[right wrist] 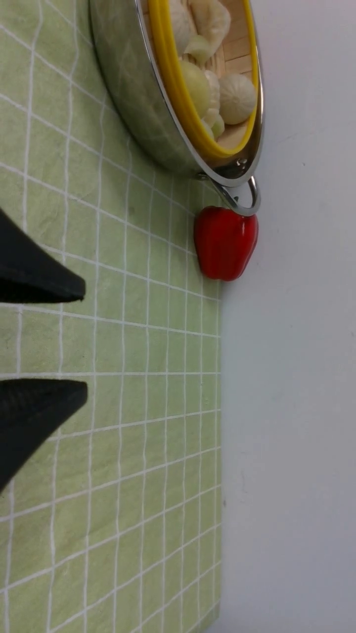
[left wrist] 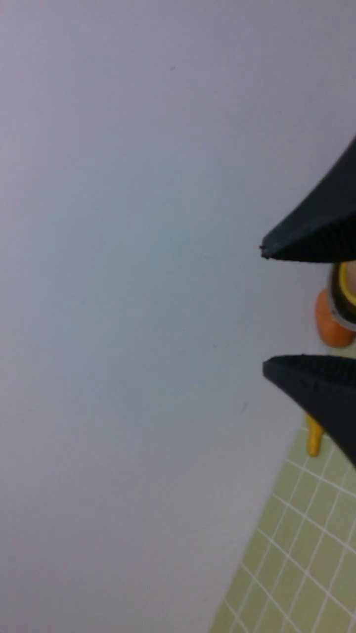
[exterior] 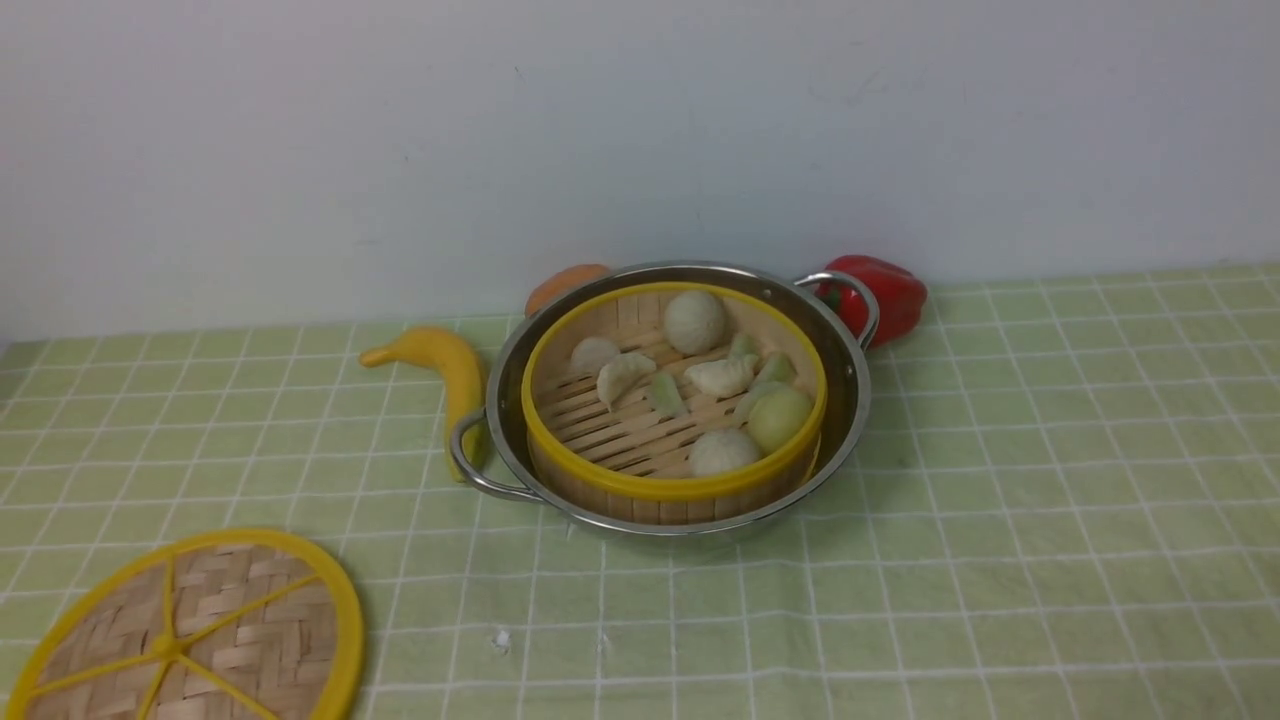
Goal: Place the steamer in the pot on the green tablecloth, and put the lid on the steamer.
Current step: 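Grasp the bamboo steamer lid lying on the table by its centre knob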
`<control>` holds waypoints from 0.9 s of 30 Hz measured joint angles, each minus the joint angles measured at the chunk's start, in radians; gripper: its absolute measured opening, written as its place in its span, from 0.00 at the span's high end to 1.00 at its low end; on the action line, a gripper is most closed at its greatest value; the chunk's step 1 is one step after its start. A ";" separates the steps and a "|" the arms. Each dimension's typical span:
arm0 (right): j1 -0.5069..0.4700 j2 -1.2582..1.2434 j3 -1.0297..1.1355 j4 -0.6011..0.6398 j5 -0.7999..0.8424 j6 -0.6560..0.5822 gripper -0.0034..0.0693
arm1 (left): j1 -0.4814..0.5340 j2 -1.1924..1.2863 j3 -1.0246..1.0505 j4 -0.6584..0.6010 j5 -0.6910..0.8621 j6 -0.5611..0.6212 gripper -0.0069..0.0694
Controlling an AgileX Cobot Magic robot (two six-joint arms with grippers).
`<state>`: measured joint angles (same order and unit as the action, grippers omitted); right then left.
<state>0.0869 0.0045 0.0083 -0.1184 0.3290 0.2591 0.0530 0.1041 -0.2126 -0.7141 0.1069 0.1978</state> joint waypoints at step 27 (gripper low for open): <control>0.000 0.000 0.000 0.001 0.000 0.020 0.62 | 0.000 1.432 -0.752 0.789 0.908 -0.310 0.48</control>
<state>0.0869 0.0045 0.0083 -0.1173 0.3290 0.2791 0.0530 1.5366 -0.9650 0.0753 1.0145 -0.1125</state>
